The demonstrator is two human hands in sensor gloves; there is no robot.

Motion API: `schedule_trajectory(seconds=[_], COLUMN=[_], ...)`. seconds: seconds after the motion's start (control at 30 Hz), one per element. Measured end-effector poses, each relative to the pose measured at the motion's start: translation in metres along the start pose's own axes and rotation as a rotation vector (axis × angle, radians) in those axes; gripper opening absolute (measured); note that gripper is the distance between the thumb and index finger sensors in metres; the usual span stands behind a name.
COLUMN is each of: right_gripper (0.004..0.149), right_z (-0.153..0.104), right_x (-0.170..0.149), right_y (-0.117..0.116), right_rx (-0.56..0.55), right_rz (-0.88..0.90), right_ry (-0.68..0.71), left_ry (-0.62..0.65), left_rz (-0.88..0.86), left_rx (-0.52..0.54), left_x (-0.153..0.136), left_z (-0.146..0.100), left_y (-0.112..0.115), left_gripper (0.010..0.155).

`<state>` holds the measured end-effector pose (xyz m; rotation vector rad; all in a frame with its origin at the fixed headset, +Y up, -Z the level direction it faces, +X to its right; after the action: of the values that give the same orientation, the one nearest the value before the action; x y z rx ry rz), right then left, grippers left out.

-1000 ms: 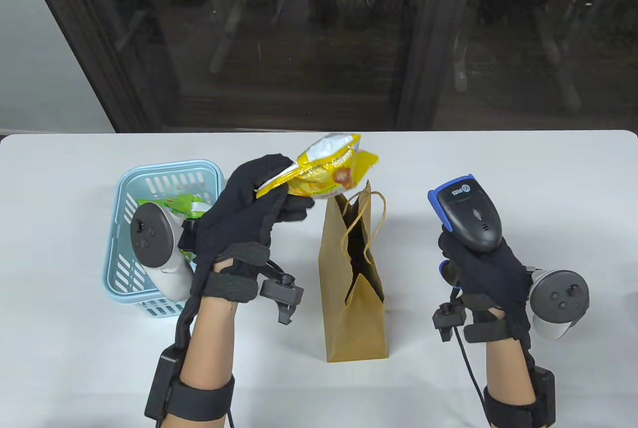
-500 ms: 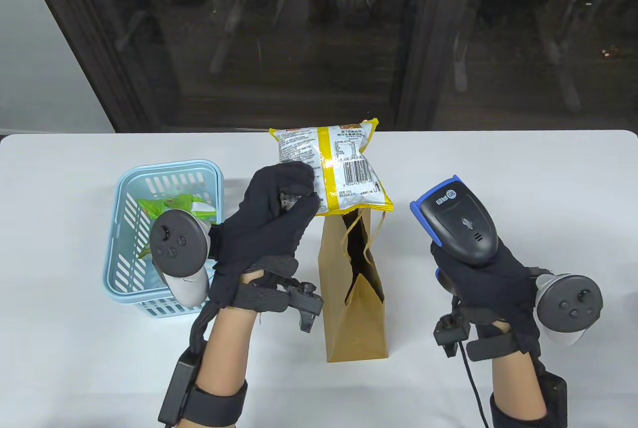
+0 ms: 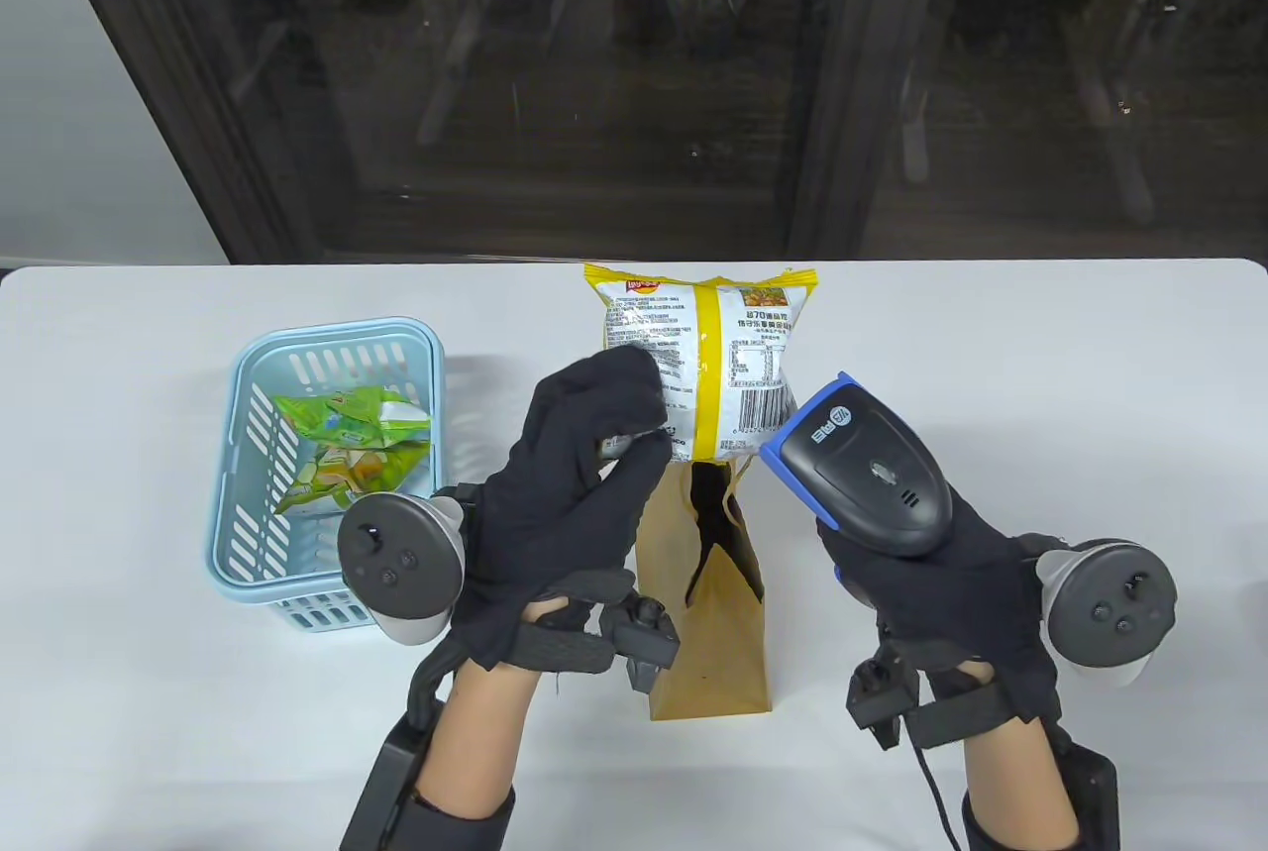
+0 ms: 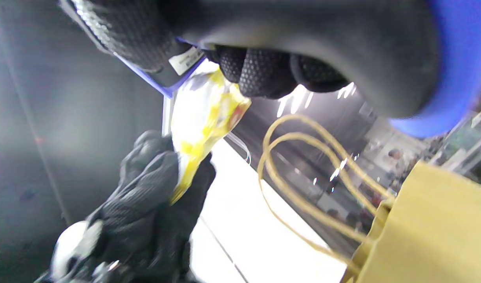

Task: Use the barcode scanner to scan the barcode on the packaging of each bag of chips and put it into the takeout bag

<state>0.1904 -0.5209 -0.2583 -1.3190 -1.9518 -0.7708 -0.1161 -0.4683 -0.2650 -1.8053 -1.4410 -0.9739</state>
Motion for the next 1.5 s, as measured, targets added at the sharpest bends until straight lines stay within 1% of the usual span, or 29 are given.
schedule_trajectory(seconds=[0.07,0.13,0.23,0.27,0.33,0.47,0.57,0.7,0.77,0.83,0.93,1.0,1.07,1.1,1.17,1.23,1.3,1.4,1.43,1.5], right_gripper=[0.049,0.049,0.049,0.049,0.049,0.05,0.05,0.05,0.05,0.051,0.05,0.05,0.05,0.05,0.05,0.05,0.05,0.05,0.05,0.05], right_z=[-0.009,-0.018,-0.033,-0.037,-0.045,-0.058,-0.064,-0.071,-0.074,-0.077,-0.082,-0.085,-0.088,-0.089,-0.091,-0.093,-0.094,-0.095,-0.097,-0.098], right_x=[-0.012,-0.027,-0.053,-0.058,-0.074,-0.101,-0.114,-0.131,-0.136,-0.141,-0.145,-0.148,-0.15,-0.151,-0.153,-0.153,-0.153,-0.153,-0.154,-0.156], right_y=[0.01,0.017,0.022,0.022,0.021,0.016,0.01,-0.002,-0.007,-0.012,-0.015,-0.017,-0.019,-0.019,-0.021,-0.023,-0.025,-0.026,-0.027,-0.03], right_rx=[-0.087,-0.121,-0.121,-0.119,-0.1,-0.069,-0.044,0.034,0.077,0.096,0.084,0.093,0.106,0.116,0.131,0.147,0.165,0.176,0.184,0.2], right_rz=[-0.088,-0.18,-0.257,-0.266,-0.291,-0.322,-0.359,-0.455,-0.503,-0.51,-0.491,-0.486,-0.492,-0.496,-0.505,-0.513,-0.526,-0.531,-0.525,-0.525], right_ry=[-0.012,-0.029,-0.064,-0.076,-0.106,-0.165,-0.196,-0.232,-0.238,-0.249,-0.263,-0.272,-0.279,-0.283,-0.288,-0.289,-0.285,-0.285,-0.29,-0.294], left_ry=[0.03,0.07,0.134,0.142,0.155,0.15,0.144,0.172,0.198,0.194,0.167,0.123,0.128,0.11,0.02,-0.016,-0.077,-0.127,-0.157,-0.17], left_rz=[0.089,0.16,0.329,0.362,0.376,0.308,0.362,0.349,0.403,0.483,0.543,0.584,0.609,0.618,0.614,0.597,0.612,0.624,0.626,0.608], left_rx=[0.007,0.01,0.036,0.043,0.068,0.108,0.084,0.036,0.018,-0.007,-0.039,-0.097,-0.094,-0.121,-0.201,-0.247,-0.303,-0.346,-0.378,-0.401], left_x=[0.005,0.007,0.013,0.014,0.016,0.019,0.02,0.022,0.029,0.033,0.032,0.029,0.027,0.026,0.021,0.016,0.011,0.006,0.003,0.002], left_z=[-0.002,-0.006,-0.013,-0.014,-0.016,-0.016,-0.016,-0.019,-0.02,-0.02,-0.02,-0.018,-0.019,-0.017,-0.016,-0.014,-0.012,-0.01,-0.01,-0.01], left_y=[-0.001,0.0,-0.001,-0.002,-0.006,-0.013,-0.012,-0.001,0.005,0.012,0.017,0.022,0.025,0.027,0.032,0.038,0.044,0.05,0.052,0.056], left_gripper=[0.049,0.048,0.048,0.048,0.048,0.047,0.047,0.044,0.042,0.04,0.039,0.04,0.039,0.039,0.038,0.038,0.039,0.038,0.039,0.038])
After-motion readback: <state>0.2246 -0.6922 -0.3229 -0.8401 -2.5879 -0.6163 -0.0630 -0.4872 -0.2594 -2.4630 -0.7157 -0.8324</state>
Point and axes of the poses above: the tracker on the back of each hand, its own x axis roughly to the thumb side, its own z axis roughly from the wrist to the fingertips, y = z × x, the point moved 2 cm from there along z, roughly from the wrist to the fingertips, and after that the axes turned 12 degrees about y, right-handed, at the moved point
